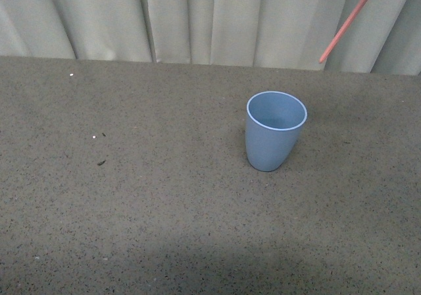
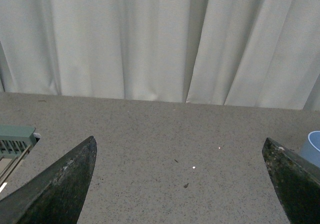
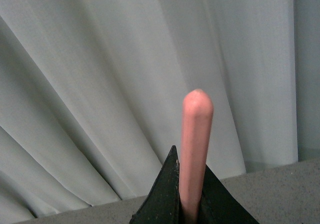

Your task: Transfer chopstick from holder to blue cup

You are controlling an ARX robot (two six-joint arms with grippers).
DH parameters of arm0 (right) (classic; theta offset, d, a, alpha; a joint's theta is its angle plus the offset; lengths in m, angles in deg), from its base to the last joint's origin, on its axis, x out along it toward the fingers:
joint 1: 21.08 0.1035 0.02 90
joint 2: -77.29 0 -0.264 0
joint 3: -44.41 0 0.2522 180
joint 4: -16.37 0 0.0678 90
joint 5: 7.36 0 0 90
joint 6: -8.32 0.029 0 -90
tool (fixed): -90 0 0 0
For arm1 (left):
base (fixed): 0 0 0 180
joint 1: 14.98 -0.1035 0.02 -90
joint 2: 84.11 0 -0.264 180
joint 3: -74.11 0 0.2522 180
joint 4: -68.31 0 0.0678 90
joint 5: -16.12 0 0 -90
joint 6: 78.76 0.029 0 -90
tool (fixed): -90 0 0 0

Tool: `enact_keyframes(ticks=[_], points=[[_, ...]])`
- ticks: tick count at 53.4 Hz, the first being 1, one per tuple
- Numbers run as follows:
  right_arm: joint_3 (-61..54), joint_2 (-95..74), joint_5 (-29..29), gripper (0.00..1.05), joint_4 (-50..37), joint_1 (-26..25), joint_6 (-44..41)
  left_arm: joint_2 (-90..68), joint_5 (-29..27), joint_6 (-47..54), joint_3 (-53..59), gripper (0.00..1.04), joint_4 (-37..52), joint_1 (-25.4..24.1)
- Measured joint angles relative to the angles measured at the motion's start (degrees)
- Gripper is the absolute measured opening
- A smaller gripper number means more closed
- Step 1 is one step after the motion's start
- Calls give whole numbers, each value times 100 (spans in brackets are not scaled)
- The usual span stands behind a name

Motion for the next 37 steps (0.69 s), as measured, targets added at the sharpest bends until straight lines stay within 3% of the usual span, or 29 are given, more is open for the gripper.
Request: enact_keyframes(ticks=[23, 37], points=[[-352, -474, -289, 2, -378, 610, 238, 0, -2, 0, 0, 98, 0, 0], [-527, -525, -310, 2, -459, 555, 225, 0, 0, 0, 0, 98, 0, 0]])
